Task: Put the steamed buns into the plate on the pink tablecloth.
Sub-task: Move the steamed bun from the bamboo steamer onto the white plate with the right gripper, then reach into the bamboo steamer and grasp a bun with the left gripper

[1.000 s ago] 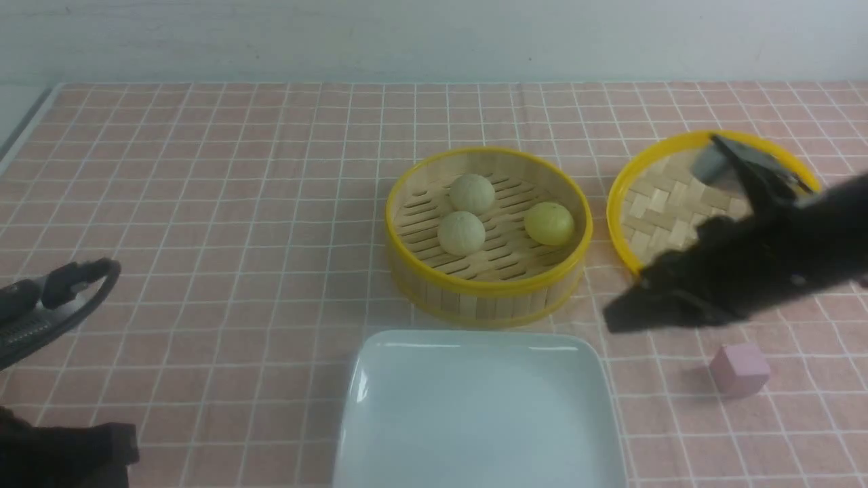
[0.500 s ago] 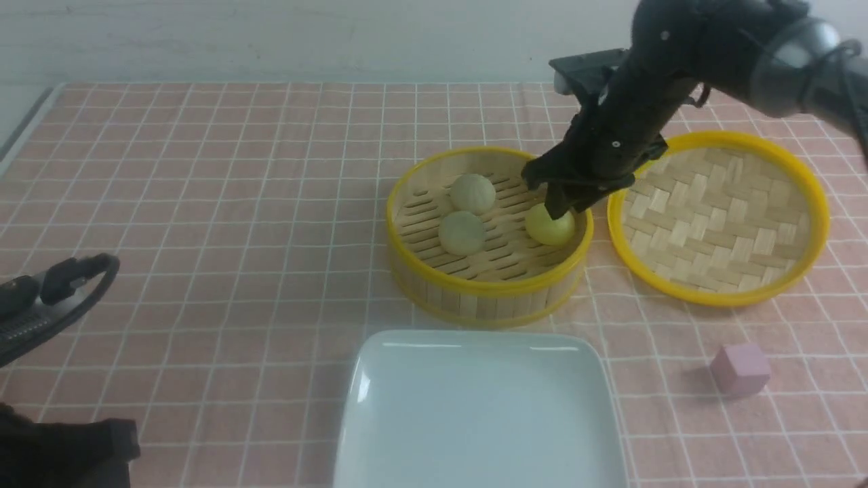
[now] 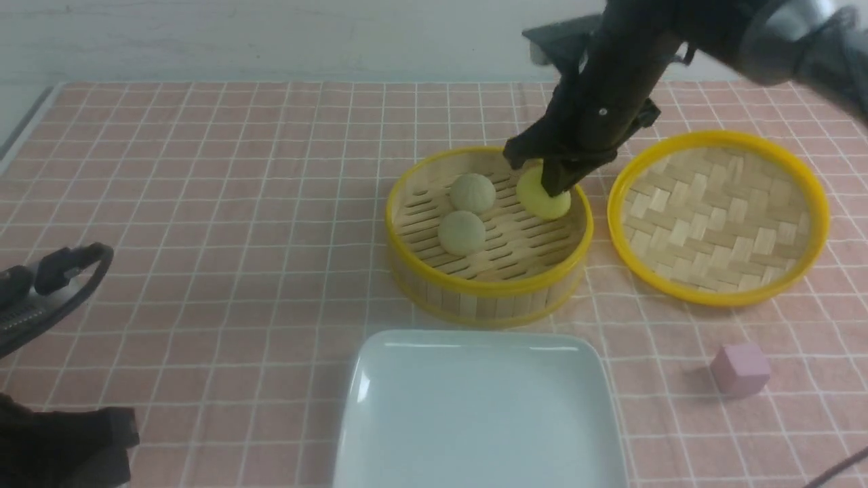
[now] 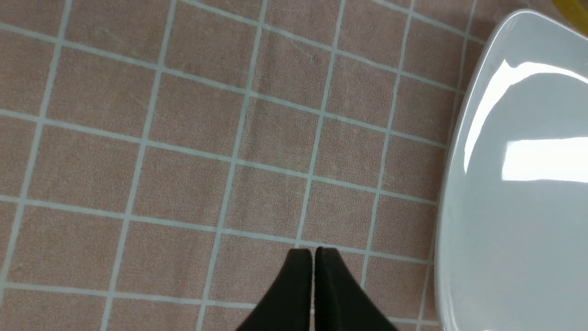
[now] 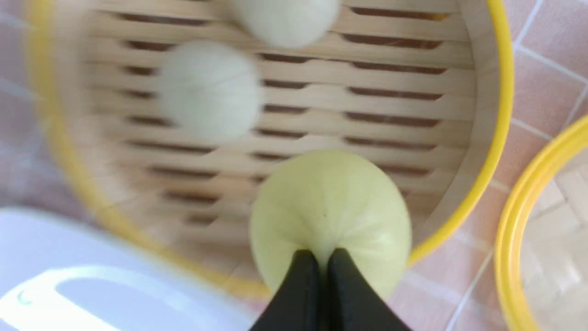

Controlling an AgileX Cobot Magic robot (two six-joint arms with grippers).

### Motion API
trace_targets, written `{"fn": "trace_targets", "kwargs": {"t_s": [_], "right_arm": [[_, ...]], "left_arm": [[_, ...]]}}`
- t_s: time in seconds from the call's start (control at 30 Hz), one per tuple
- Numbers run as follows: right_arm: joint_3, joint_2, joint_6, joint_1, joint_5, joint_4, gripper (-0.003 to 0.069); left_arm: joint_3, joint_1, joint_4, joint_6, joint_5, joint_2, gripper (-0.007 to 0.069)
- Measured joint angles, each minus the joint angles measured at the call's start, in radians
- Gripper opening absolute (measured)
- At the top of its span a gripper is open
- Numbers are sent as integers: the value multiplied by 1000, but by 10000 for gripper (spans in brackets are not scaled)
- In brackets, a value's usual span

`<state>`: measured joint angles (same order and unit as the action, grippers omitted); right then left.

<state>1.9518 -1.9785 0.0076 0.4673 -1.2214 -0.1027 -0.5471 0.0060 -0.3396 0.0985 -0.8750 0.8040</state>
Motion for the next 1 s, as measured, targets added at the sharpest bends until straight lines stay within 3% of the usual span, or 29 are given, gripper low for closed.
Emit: {"fn": "trace_targets", "kwargs": {"t_s": [0.2,0.3,0.33,0.47,0.5,0.63,0.73,0.87,1.0], "right_arm": [[-436,279,124,164,10,-14,8],[-628,309,176,226,114,-2,18],[-716,310,204,245,216,14,31],[-835,291,259,253,368,34,113],[-847,281,270,253,391,40,187],[-822,292,258,253,343,48,379],[-784,322,225,253,293,84,413],[-744,471,195,253,132,218,264],[-805,636,241,253,25,275,20]], "left_arm": [[0,0,-1,6,9,0,44],[0,0,-1,45,10,0,48],[0,0,-1,74,10,0,52],[0,0,-1,114,10,0,60],[0,0,-6,123,10,0,66],[0,0,-45,119,37,0,76],[-10,0,-65,96,49,5,78],[-102,0,-177,-9,33,69,78],[-219,0,-283,-148,-18,199,54]]}}
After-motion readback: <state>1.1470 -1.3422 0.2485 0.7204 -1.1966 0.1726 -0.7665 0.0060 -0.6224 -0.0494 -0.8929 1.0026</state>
